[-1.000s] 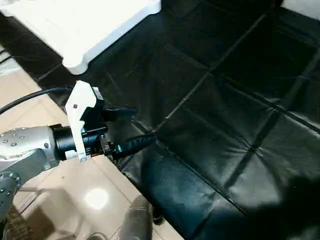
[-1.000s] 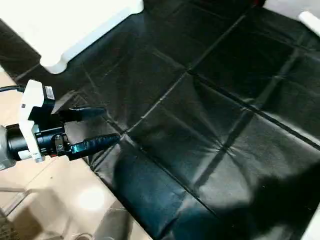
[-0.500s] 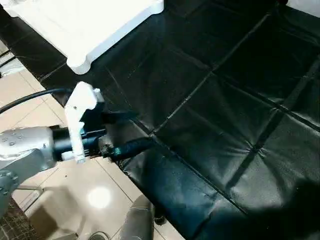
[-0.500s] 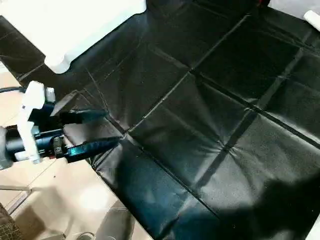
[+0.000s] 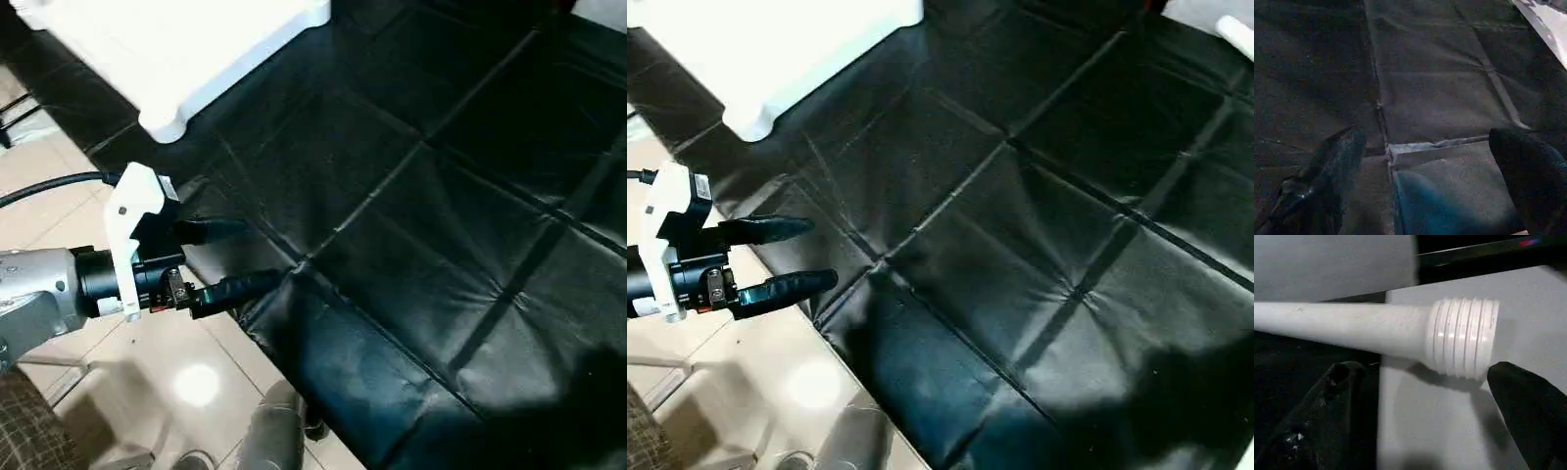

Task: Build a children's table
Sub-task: Pick table leg

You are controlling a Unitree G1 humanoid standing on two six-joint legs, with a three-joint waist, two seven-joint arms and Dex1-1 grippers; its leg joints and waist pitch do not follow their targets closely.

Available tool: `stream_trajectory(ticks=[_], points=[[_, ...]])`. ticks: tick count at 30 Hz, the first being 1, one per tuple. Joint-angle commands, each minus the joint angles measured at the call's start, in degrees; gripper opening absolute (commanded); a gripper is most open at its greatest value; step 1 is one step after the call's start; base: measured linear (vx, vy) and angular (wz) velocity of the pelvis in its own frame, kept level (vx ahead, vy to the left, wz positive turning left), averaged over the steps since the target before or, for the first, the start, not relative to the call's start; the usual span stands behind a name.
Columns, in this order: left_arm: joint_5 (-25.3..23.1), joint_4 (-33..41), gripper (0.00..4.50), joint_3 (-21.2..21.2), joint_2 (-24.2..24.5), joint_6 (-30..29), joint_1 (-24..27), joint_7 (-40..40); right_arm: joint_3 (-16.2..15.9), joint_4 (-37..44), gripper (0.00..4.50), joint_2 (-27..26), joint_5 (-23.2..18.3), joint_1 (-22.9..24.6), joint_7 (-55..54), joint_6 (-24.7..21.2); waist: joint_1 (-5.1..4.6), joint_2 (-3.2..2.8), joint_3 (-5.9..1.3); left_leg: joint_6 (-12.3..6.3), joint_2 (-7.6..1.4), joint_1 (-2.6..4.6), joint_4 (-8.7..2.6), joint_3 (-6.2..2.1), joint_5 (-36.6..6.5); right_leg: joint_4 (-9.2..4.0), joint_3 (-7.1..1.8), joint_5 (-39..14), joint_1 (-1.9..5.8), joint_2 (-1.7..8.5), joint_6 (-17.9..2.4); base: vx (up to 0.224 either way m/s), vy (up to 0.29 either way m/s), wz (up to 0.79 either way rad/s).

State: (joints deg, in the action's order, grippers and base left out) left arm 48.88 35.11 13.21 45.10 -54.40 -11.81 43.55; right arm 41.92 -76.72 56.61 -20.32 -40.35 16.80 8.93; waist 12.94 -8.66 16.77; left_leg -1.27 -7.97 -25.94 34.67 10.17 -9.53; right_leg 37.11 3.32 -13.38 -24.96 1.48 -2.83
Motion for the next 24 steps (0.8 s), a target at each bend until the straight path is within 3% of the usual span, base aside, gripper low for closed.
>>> stream_trajectory(ticks=[1,3,8,9,12,13,16,22,24], points=[[0.0,-0.1,4.45,-0.2,0.7,0.6,0.4,0.5,-0.3,-0.1,4.5,-0.4,-0.3,0.6,3.6,-1.3,0.33,1.55,-5.43,-10.14,-4.84,2.47,-2.23,-2.99,1.9,-3.14,-4.03,9.7,4.1,6.73,-16.2,0.0,0.0,0.0],[0.1,0.0,4.45,-0.4,0.3,0.8,0.4,0.1,-0.6,0.4,4.5,-0.6,-0.9,1.4,10.2,-2.0,0.24,1.95,-5.53,-10.78,-4.86,2.42,-2.18,-2.98,2.0,-3.07,-3.98,9.9,4.17,6.67,-16.3,0.0,0.0,0.0],[0.2,0.5,4.45,-0.6,-0.1,1.1,0.9,-0.4,-1.6,1.3,4.5,-0.7,-1.1,3.4,18.2,-2.5,0.11,2.0,-5.67,-12.44,-4.97,2.5,-1.98,-3.0,3.1,-2.99,-3.9,9.7,3.93,6.59,-16.1,0.0,0.0,0.0],[0.2,0.7,4.45,-0.6,-0.3,1.1,1.1,-0.6,-2.3,1.7,4.5,-0.8,-0.8,4.4,21.3,-2.5,0.03,2.31,-5.58,-12.74,-5.01,2.47,-2.04,-2.98,3.1,-3.08,-3.93,9.2,3.95,6.63,-16.1,0.0,0.0,0.0],[0.3,0.8,4.45,-0.8,-0.6,1.5,1.3,-1.0,-3.0,2.5,4.5,-1.0,-0.5,5.9,25.8,-2.1,0.05,2.2,-5.59,-13.18,-5.06,2.51,-2.04,-3.09,2.9,-3.25,-3.89,7.3,3.88,6.7,-15.7,0.0,0.0,0.0],[0.3,0.9,4.45,-0.8,-0.7,1.6,1.5,-1.1,-3.4,3.1,4.5,-1.3,-0.5,6.6,27.7,-1.9,-0.11,2.58,-5.6,-13.46,-5.05,2.54,-2.04,-3.08,2.9,-3.22,-3.9,6.9,3.86,6.69,-15.6,0.0,0.0,0.0],[0.3,1.1,4.45,-1.0,-1.0,1.8,1.7,-1.4,-4.1,4.2,4.5,-2.0,-0.6,8.0,31.4,-1.3,-0.25,2.44,-5.66,-14.16,-5.1,2.58,-1.95,-3.09,3.2,-3.29,-3.88,5.9,3.7,6.7,-15.2,0.0,0.0,0.0],[0.3,1.6,4.45,-1.6,-2.2,2.2,1.9,-2.6,-5.0,12.3,4.5,-5.7,-3.6,12.9,40.6,-1.7,-0.72,2.62,-5.47,-15.42,-5.31,2.68,-2.04,-3.22,3.2,-3.55,-3.84,3.6,3.4,6.75,-14.6,0.0,0.0,0.0],[0.2,1.9,4.45,-1.8,-2.7,2.3,2.3,-3.1,-5.5,19.1,4.5,-8.0,-5.5,16.8,42.9,-3.6,-0.89,2.68,-5.47,-15.62,-5.36,2.71,-2.07,-3.28,3.4,-3.53,-3.9,3.2,3.35,6.81,-14.3,0.0,0.0,0.0]])
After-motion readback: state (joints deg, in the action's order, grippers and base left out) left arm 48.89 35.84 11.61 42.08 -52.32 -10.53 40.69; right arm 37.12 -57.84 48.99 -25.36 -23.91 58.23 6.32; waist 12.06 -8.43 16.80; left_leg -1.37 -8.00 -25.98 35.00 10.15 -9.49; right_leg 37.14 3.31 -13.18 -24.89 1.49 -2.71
